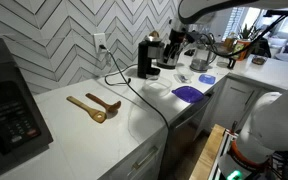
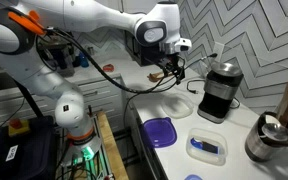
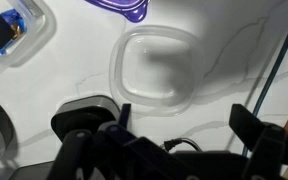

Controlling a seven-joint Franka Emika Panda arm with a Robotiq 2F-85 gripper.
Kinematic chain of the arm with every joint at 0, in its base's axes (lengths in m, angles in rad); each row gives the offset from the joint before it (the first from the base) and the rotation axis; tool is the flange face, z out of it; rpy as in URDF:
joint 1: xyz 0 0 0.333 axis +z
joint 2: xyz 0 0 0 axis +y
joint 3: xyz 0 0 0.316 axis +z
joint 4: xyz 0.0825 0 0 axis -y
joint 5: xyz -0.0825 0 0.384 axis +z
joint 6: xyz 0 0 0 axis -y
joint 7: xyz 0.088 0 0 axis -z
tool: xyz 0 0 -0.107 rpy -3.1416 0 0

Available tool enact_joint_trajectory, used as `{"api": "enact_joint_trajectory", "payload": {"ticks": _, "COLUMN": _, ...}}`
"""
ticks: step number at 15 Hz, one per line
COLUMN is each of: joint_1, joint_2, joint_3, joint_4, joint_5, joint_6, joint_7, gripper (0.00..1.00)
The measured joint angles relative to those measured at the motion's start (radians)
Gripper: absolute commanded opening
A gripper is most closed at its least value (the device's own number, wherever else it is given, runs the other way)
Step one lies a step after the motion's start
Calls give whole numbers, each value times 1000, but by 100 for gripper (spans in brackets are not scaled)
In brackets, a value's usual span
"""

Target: Put the right bowl in the left bowl, then remove the blue sachet from the bowl

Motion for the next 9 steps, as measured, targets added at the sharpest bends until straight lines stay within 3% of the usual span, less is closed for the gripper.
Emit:
{"api": "enact_joint_trajectory", "payload": {"ticks": 6, "joint_1": -4, "joint_2": 2, "joint_3": 0, "joint_4": 1, "joint_5": 0, "joint_6": 0, "joint_7": 12, "gripper": 100}}
{"api": "enact_joint_trajectory", "payload": {"ticks": 9, "joint_1": -67, "joint_2": 38, "joint_3": -15, "joint_4": 6, "joint_5": -20, "joint_6": 18, "joint_7": 95, "gripper": 100}}
